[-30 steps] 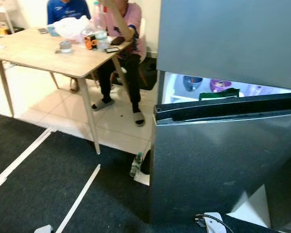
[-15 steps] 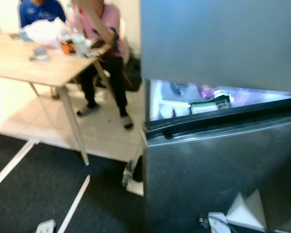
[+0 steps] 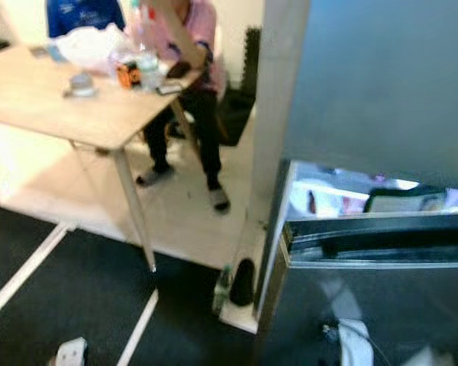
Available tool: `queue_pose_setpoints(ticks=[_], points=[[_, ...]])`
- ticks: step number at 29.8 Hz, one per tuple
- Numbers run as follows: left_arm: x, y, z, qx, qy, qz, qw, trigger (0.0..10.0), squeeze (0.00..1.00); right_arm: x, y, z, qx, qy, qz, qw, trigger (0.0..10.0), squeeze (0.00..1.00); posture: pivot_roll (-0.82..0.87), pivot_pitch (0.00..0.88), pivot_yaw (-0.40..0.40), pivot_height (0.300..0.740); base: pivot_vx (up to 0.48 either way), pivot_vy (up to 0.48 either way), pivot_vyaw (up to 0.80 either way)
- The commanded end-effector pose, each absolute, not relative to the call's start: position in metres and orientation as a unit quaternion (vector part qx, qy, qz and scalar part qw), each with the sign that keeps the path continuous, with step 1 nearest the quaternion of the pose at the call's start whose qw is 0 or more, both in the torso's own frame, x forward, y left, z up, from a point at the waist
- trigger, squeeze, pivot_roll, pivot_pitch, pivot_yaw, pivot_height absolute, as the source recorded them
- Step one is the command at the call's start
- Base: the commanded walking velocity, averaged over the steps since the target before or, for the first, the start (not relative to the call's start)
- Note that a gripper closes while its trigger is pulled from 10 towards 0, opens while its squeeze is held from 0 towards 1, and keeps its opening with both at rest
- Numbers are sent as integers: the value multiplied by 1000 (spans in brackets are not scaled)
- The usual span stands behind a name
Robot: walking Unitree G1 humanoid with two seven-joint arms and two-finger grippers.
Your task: Restocking fridge
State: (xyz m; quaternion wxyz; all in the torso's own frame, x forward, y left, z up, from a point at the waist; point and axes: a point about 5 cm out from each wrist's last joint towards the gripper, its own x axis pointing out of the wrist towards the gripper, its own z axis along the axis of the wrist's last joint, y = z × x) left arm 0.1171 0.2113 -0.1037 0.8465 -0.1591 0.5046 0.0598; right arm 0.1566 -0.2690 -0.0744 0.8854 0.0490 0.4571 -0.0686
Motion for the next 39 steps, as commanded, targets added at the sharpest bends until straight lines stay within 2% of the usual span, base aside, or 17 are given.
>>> queue_pose_setpoints(ticks=[1, 2, 3, 8, 9, 12, 19, 26, 27, 28, 31, 32, 34, 39], points=[[103, 215, -107, -162, 520, 70, 836, 10000, 0, 172, -272, -66, 55, 420, -81, 902, 10000, 0, -58, 0, 24, 740, 0, 0, 0], [103, 215, -107, -162, 520, 70, 836, 10000, 0, 172, -272, -66, 55, 420, -81, 902, 10000, 0, -58, 0, 24, 740, 0, 0, 0], [103, 214, -107, -162, 521, 69, 835, 10000, 0, 188, -273, -57, 52, 393, -82, 915, 10000, 0, -58, 0, 24, 740, 0, 0, 0], [103, 214, -107, -163, 520, 69, 835, 10000, 0, 217, -277, -38, 49, 343, -90, 934, 10000, 0, -53, 0, 26, 740, 0, 0, 0], [103, 214, -107, -163, 520, 68, 836, 10000, 0, 238, -279, -22, 47, 303, -90, 948, 10000, 0, -53, 0, 26, 740, 0, 0, 0], [104, 214, -107, -164, 518, 67, 837, 10000, 0, 273, -282, 10, 37, 235, -84, 968, 10000, 0, -53, 0, 26, 740, 0, 0, 0], [103, 211, -108, -168, 518, 67, 836, 10000, 0, 284, -276, 18, 34, 213, -71, 974, 10000, 0, -46, 0, 11, 740, 0, 0, 0], [99, 207, -110, -171, 523, 65, 833, 10000, 0, 251, -263, -19, 12, 312, -32, 949, 10000, 0, -49, 0, 8, 740, 0, 0, 0], [98, 206, -110, -170, 523, 65, 832, 10000, 0, 223, -254, -43, -9, 381, 5, 924, 10000, 0, -48, 0, 6, 740, 0, 0, 0], [98, 206, -110, -170, 523, 65, 832, 10000, 0, 223, -254, -43, -9, 381, 5, 924, 10000, 0, -48, 0, 6, 740, 0, 0, 0], [99, 207, -109, -170, 521, 66, 834, 10000, 0, 171, -247, -75, -23, 477, 26, 878, 10000, 0, -46, 0, 4, 740, 0, 0, 0], [99, 207, -109, -170, 521, 66, 834, 10000, 0, 171, -247, -75, -23, 477, 26, 878, 10000, 0, -46, 0, 4, 740, 0, 0, 0], [101, 208, -109, -169, 519, 67, 835, 10000, 0, 146, -248, -86, -27, 515, 19, 856, 10000, 0, -46, 0, 4, 740, 0, 0, 0], [103, 216, -107, -164, 514, 75, 839, 10000, 0, 118, -250, -95, -15, 545, -2, 838, 10000, 0, -48, 0, 15, 740, 0, 0, 0]])
